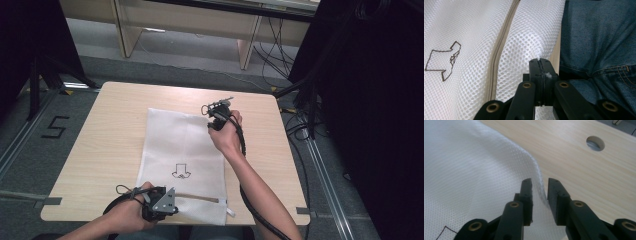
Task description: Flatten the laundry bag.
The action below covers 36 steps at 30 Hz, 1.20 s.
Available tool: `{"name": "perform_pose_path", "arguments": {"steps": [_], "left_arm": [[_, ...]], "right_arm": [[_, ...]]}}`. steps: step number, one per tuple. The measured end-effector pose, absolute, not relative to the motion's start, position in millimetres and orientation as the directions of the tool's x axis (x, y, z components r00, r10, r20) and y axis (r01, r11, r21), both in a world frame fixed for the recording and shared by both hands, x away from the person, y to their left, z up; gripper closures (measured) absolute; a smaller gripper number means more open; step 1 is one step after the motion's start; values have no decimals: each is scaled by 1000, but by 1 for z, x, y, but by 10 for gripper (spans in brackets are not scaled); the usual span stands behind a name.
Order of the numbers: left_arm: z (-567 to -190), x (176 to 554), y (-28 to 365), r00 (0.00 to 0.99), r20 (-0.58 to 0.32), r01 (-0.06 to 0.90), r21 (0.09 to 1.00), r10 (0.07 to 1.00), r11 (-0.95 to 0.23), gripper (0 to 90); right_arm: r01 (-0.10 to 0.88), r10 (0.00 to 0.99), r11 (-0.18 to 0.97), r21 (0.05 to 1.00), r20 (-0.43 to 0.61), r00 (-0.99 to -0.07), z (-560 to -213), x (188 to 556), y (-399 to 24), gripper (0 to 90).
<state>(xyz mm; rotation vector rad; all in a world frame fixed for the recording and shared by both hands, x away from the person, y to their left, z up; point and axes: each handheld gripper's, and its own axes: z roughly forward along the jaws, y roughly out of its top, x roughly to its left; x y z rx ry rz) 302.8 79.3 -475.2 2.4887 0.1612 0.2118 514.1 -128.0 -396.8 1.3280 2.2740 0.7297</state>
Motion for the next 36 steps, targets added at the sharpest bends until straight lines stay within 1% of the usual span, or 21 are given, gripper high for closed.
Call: {"name": "perform_pose_path", "arguments": {"steps": [1, 2, 4, 6, 7, 9, 12, 14, 16, 17, 18, 19, 22, 24, 26, 28, 30, 32, 33, 35, 36], "left_arm": [[-475, 303, 79, 980, 113, 65, 603, 166, -795, 891], [-477, 303, 79, 978, 103, 79, 612, 179, -787, 891], [-476, 304, 78, 979, 115, 67, 602, 169, -796, 892], [-476, 304, 77, 979, 117, 63, 601, 166, -797, 892], [-476, 304, 77, 979, 113, 67, 602, 168, -795, 892], [-476, 305, 77, 980, 121, 57, 594, 159, -803, 891], [-477, 305, 75, 979, 119, 63, 598, 166, -799, 891], [-478, 304, 74, 979, 104, 78, 607, 176, -791, 891], [-477, 304, 73, 980, 111, 66, 596, 163, -800, 892], [-477, 305, 71, 980, 111, 67, 596, 164, -800, 891], [-477, 305, 71, 980, 111, 67, 596, 164, -800, 892], [-478, 304, 71, 980, 106, 73, 600, 169, -796, 892], [-479, 304, 69, 981, 107, 69, 593, 164, -802, 892], [-480, 304, 68, 981, 103, 72, 590, 164, -804, 892], [-479, 305, 67, 982, 113, 58, 585, 152, -809, 891], [-480, 304, 66, 982, 101, 70, 589, 160, -805, 892], [-480, 304, 66, 981, 100, 76, 596, 168, -799, 891], [-480, 305, 66, 982, 106, 65, 590, 157, -805, 891], [-480, 305, 66, 982, 106, 65, 590, 157, -805, 892], [-481, 305, 66, 980, 94, 84, 601, 175, -795, 891], [-481, 307, 66, 982, 94, 79, 589, 166, -804, 891]], "right_arm": [[669, 882, 410, 619, -82, -465, -397, 514, -128, 728], [653, 874, 419, 631, -84, -479, -396, 513, -130, 708], [631, 866, 430, 645, -99, -490, -391, 508, -132, 689], [616, 861, 435, 657, -104, -498, -385, 499, -135, 692], [602, 847, 455, 656, -109, -520, -382, 489, -140, 712], [603, 845, 456, 655, -104, -525, -381, 484, -143, 724], [621, 820, 485, 616, -73, -567, -389, 465, -158, 790], [666, 812, 489, 563, -16, -583, -401, 451, -167, 856], [699, 801, 501, 510, 31, -597, -415, 436, -176, 900], [721, 799, 507, 473, 57, -599, -426, 421, -183, 900], [722, 792, 516, 460, 63, -607, -431, 414, -186, 900], [722, 792, 516, 460, 63, -607, -431, 414, -186, 900], [750, 799, 510, 420, 91, -595, -439, 393, -192, 900], [760, 800, 503, 412, 111, -589, -443, 382, -194, 900], [758, 788, 521, 393, 121, -604, -453, 373, -192, 900], [747, 778, 536, 393, 112, -618, -458, 372, -191, 900], [771, 792, 532, 350, 115, -599, -465, 373, -188, 900], [751, 779, 549, 367, 100, -618, -469, 377, -187, 900], [748, 772, 560, 357, 101, -627, -469, 378, -187, 900], [751, 778, 555, 358, 95, -621, -471, 379, -186, 900], [757, 784, 552, 350, 93, -614, -473, 381, -186, 900]]}}
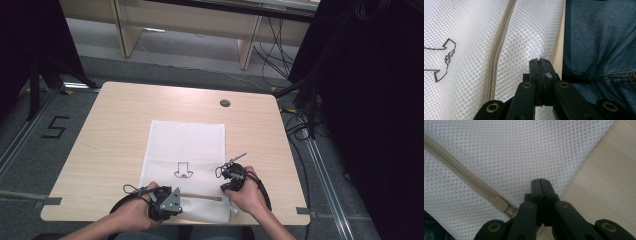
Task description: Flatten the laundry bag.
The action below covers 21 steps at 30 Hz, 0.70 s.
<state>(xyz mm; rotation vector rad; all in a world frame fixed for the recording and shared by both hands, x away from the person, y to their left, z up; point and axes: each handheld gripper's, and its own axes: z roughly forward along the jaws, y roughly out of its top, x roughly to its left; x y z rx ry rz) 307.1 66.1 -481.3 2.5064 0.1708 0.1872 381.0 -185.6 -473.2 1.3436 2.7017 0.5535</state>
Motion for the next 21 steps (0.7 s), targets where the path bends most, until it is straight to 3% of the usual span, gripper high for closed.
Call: {"name": "perform_pose_path", "arguments": {"steps": [16, 21], "left_arm": [[-486, 323, 69, 977, 64, 124, 609, 204, -783, 873], [-473, 325, 80, 968, -39, 203, 705, 249, -679, 732]], "right_arm": [[775, 808, 528, 348, 75, -584, -480, 401, -187, 900], [759, 802, 528, 382, 70, -593, -480, 403, -189, 900]]}}
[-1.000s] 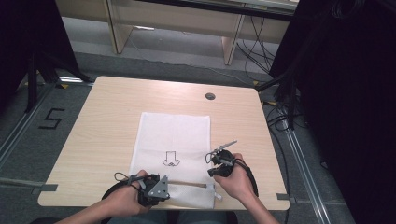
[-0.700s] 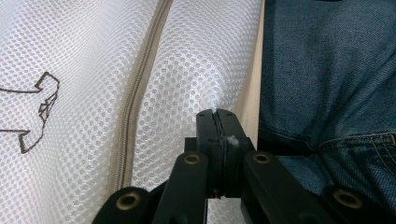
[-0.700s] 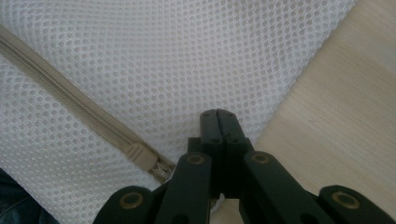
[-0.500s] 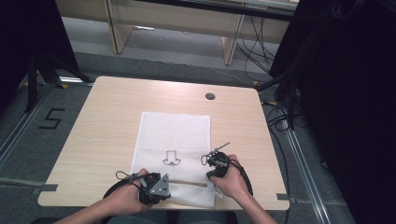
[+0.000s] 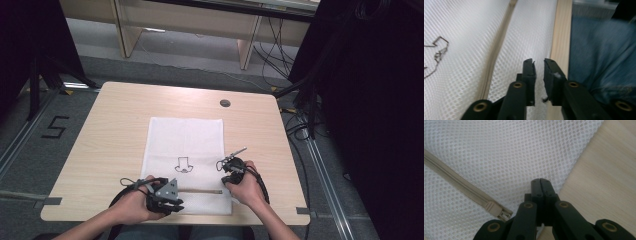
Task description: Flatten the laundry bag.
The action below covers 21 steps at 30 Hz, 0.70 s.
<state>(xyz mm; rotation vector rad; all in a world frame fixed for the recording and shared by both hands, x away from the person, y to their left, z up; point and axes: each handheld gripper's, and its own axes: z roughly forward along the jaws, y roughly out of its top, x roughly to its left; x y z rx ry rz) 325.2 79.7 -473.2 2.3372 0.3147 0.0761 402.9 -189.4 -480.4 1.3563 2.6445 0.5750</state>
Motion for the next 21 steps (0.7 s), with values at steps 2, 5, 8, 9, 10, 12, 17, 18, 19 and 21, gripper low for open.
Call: {"name": "perform_pose_path", "arguments": {"steps": [2, 5, 8, 9, 10, 12, 17, 18, 19, 21], "left_arm": [[-464, 331, 96, 946, -55, 251, 749, 320, -613, 727], [-463, 345, 123, 901, -1, 300, 722, 433, -623, 779], [-470, 353, 139, 872, -67, 383, 711, 485, -590, 831], [-472, 355, 140, 870, -74, 394, 700, 488, -596, 833], [-473, 356, 140, 876, -55, 380, 690, 479, -616, 832], [-477, 357, 140, 887, -21, 367, 638, 460, -677, 834], [-490, 354, 136, 894, 27, 357, 559, 447, -748, 845], [-490, 354, 136, 894, 27, 357, 559, 447, -748, 846], [-491, 355, 135, 899, 29, 353, 543, 437, -762, 848], [-491, 355, 134, 898, 28, 355, 543, 439, -761, 848]], "right_arm": [[747, 799, 522, 412, 69, -597, -474, 398, -192, 900], [738, 795, 521, 429, 70, -603, -471, 391, -193, 900], [740, 791, 529, 416, 73, -607, -470, 379, -193, 900], [740, 790, 532, 410, 74, -609, -470, 376, -193, 900], [750, 796, 529, 397, 76, -601, -470, 372, -193, 900], [745, 790, 542, 390, 67, -610, -472, 369, -194, 900], [753, 790, 549, 363, 69, -609, -477, 368, -195, 900], [753, 790, 549, 363, 69, -609, -477, 368, -195, 900], [770, 803, 535, 348, 72, -591, -477, 367, -194, 900], [756, 790, 552, 353, 69, -609, -478, 368, -195, 900]]}}
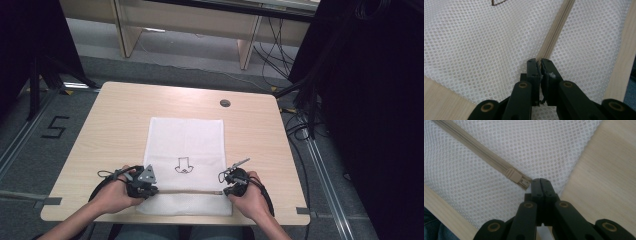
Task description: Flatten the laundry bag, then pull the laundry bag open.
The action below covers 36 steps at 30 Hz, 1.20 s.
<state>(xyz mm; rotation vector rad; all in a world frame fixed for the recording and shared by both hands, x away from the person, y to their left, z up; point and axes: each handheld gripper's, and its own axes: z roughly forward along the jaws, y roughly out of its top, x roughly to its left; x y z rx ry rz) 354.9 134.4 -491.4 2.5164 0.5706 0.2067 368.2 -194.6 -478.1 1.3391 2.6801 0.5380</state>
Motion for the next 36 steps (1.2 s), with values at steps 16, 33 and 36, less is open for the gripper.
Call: {"name": "perform_pose_path", "arguments": {"steps": [16, 33, 36], "left_arm": [[-482, 359, 123, 863, -133, 404, 761, 487, -508, 642], [-488, 357, 84, 905, -76, 315, 781, 419, -540, 453], [-489, 358, 82, 902, -74, 316, 785, 425, -534, 472]], "right_arm": [[741, 814, 455, 494, 107, -572, -460, 370, -224, 757], [754, 779, 465, 464, 190, -597, -464, 364, -219, 812], [750, 771, 492, 441, 179, -611, -466, 367, -210, 794]]}}
